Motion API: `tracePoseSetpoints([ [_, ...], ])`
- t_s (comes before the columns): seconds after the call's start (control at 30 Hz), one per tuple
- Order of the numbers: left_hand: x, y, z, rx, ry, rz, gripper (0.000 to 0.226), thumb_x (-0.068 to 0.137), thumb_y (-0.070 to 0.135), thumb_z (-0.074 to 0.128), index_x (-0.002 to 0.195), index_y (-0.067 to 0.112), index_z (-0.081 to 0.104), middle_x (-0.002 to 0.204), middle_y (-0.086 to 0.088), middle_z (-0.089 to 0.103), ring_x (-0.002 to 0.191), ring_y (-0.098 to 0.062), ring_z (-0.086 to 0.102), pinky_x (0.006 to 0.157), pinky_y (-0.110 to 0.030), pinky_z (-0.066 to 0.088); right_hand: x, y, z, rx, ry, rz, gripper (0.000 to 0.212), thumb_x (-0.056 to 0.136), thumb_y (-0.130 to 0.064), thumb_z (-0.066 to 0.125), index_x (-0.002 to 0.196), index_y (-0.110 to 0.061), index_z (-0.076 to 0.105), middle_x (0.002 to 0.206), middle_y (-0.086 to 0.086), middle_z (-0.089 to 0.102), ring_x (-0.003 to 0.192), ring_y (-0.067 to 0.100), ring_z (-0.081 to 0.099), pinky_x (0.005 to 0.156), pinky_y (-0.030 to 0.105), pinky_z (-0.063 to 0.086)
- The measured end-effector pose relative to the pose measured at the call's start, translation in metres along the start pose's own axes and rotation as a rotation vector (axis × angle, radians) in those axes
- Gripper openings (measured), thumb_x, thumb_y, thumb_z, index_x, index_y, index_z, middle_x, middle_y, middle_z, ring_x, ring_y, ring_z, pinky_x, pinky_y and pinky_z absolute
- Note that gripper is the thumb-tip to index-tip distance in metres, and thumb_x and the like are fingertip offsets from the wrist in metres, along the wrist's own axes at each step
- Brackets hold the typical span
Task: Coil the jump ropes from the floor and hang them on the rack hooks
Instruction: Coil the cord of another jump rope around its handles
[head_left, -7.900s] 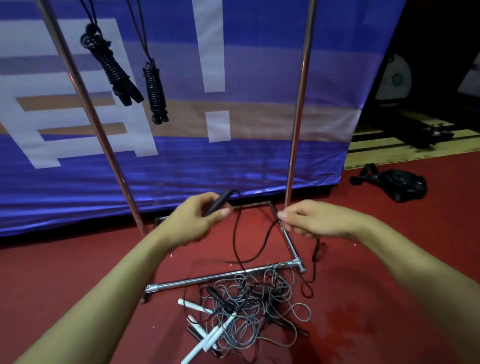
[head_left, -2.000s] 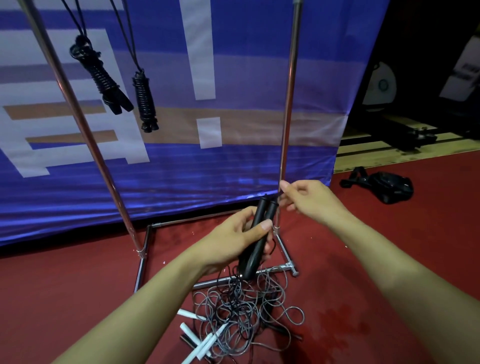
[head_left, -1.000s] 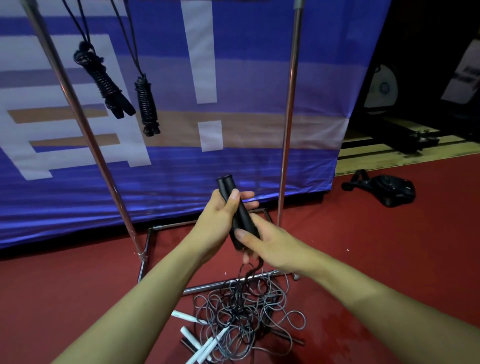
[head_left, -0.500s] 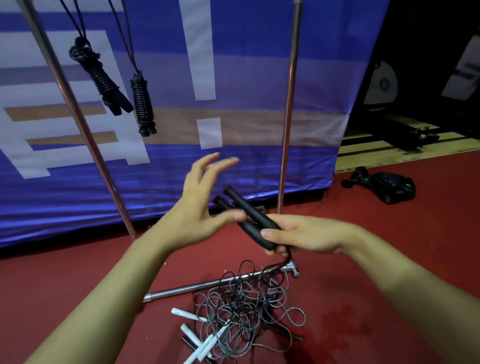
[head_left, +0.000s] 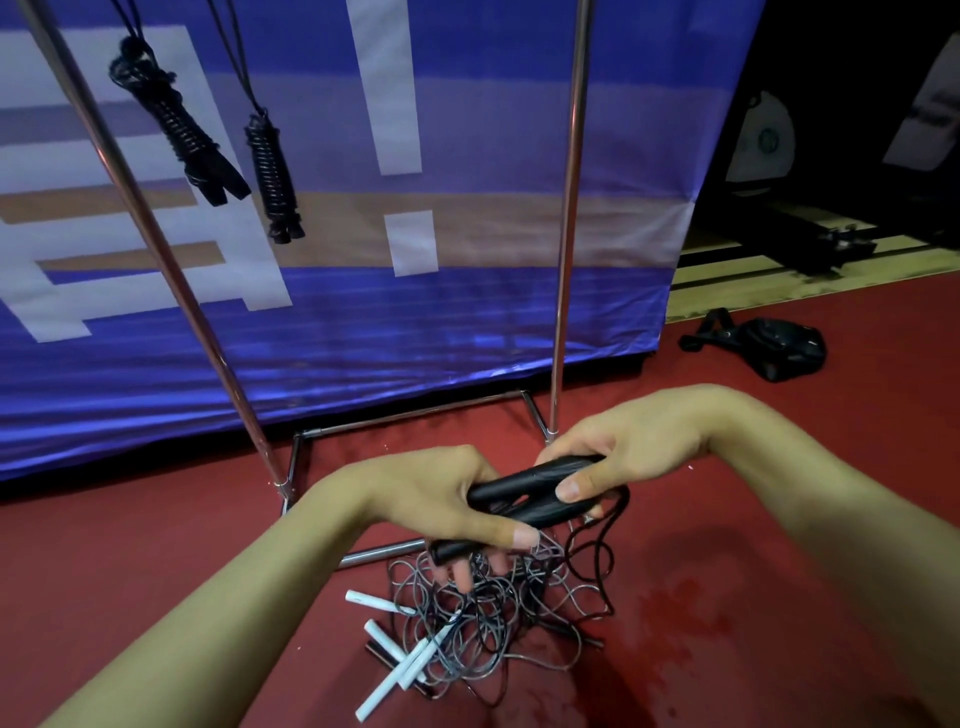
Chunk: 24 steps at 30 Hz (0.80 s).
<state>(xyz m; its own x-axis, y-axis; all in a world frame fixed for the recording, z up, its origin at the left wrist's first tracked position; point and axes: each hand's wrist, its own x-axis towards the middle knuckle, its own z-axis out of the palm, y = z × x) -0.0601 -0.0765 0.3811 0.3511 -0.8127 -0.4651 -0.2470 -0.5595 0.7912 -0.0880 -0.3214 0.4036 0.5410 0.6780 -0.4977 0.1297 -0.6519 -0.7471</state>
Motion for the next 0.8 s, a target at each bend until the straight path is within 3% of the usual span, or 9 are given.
tracePoseSetpoints([
  [0.07,0.001,-0.002,0.002,-0.012,-0.044,-0.005,0.025,0.100,0.033,0.068,0.083,0.015,0.066,0.077,-0.008,0.076,0.063,-0.022,0.072,0.060,-0.032,0.062,0.001,0.001,0.000,-0.042,0.001,-0.001,0.010,0.105,-0.031,0.056,0.112,-0.031,0.064,0.091,0.012,0.063,0.087,0.019,0.060,0.085,0.040,0.050],
  [0.13,0.002,-0.003,0.002,0.006,-0.024,0.010,0.033,0.102,0.037,0.063,0.075,0.019,0.056,0.059,0.003,0.056,0.050,-0.013,0.055,0.052,-0.024,0.051,-0.002,0.001,-0.001,-0.095,0.061,0.000,0.017,0.106,-0.032,0.056,0.118,-0.022,0.063,0.094,0.018,0.065,0.087,0.018,0.061,0.084,0.039,0.050],
  [0.23,0.002,-0.004,-0.002,-0.049,0.093,0.046,0.031,0.104,0.041,0.057,0.083,0.019,0.047,0.062,0.005,0.040,0.051,-0.010,0.035,0.047,-0.020,0.035,-0.007,0.006,-0.006,0.011,0.246,-0.034,0.028,0.103,-0.040,0.058,0.121,-0.019,0.063,0.082,0.003,0.063,0.076,0.014,0.056,0.075,0.036,0.045],
  [0.3,0.000,-0.003,-0.006,-0.074,0.160,0.097,0.033,0.104,0.042,0.054,0.086,0.015,0.047,0.062,0.004,0.042,0.050,-0.010,0.036,0.046,-0.020,0.036,-0.009,0.011,-0.008,0.059,0.302,-0.041,0.040,0.095,-0.060,0.060,0.121,-0.031,0.065,0.080,-0.003,0.063,0.073,0.013,0.053,0.071,0.036,0.040],
  [0.37,0.000,-0.003,-0.009,-0.097,0.181,0.135,0.037,0.105,0.041,0.053,0.086,0.009,0.050,0.058,0.002,0.047,0.045,-0.012,0.036,0.045,-0.022,0.036,-0.007,0.016,-0.007,0.044,0.294,-0.012,0.037,0.088,-0.068,0.062,0.108,-0.038,0.069,0.082,-0.004,0.067,0.073,0.012,0.056,0.072,0.036,0.041],
  [0.5,-0.001,-0.005,-0.011,-0.311,0.167,0.206,0.038,0.103,0.039,0.055,0.083,0.008,0.052,0.064,-0.014,0.047,0.044,-0.009,0.029,0.044,-0.022,0.028,-0.005,0.022,-0.007,-0.077,0.335,0.068,0.028,0.098,-0.047,0.061,0.096,-0.020,0.068,0.080,-0.007,0.071,0.073,0.005,0.060,0.073,0.022,0.045],
  [0.6,0.000,-0.009,-0.017,-0.513,0.312,0.245,0.034,0.105,0.028,0.054,0.076,0.015,0.043,0.061,0.003,0.041,0.047,-0.006,0.027,0.045,-0.019,0.025,-0.004,0.026,-0.003,-0.129,0.433,0.113,0.029,0.106,-0.040,0.052,0.085,-0.024,0.064,0.071,-0.010,0.062,0.068,0.005,0.060,0.072,0.021,0.046],
  [0.7,0.005,-0.021,-0.022,-0.439,0.456,0.158,0.033,0.107,0.026,0.054,0.077,0.018,0.042,0.062,0.005,0.040,0.050,-0.007,0.030,0.048,-0.021,0.031,-0.004,0.007,0.006,-0.281,0.583,0.130,0.029,0.107,-0.041,0.046,0.092,-0.026,0.065,0.075,-0.011,0.062,0.075,0.010,0.069,0.070,0.017,0.047],
  [0.8,0.011,-0.029,-0.021,-0.359,0.482,0.078,0.030,0.106,0.025,0.056,0.081,0.018,0.043,0.062,0.006,0.042,0.050,-0.007,0.034,0.048,-0.022,0.032,-0.003,-0.031,0.023,-0.597,0.630,0.115,0.023,0.109,-0.038,0.041,0.104,-0.023,0.057,0.078,-0.011,0.054,0.068,0.008,0.054,0.061,0.018,0.039],
])
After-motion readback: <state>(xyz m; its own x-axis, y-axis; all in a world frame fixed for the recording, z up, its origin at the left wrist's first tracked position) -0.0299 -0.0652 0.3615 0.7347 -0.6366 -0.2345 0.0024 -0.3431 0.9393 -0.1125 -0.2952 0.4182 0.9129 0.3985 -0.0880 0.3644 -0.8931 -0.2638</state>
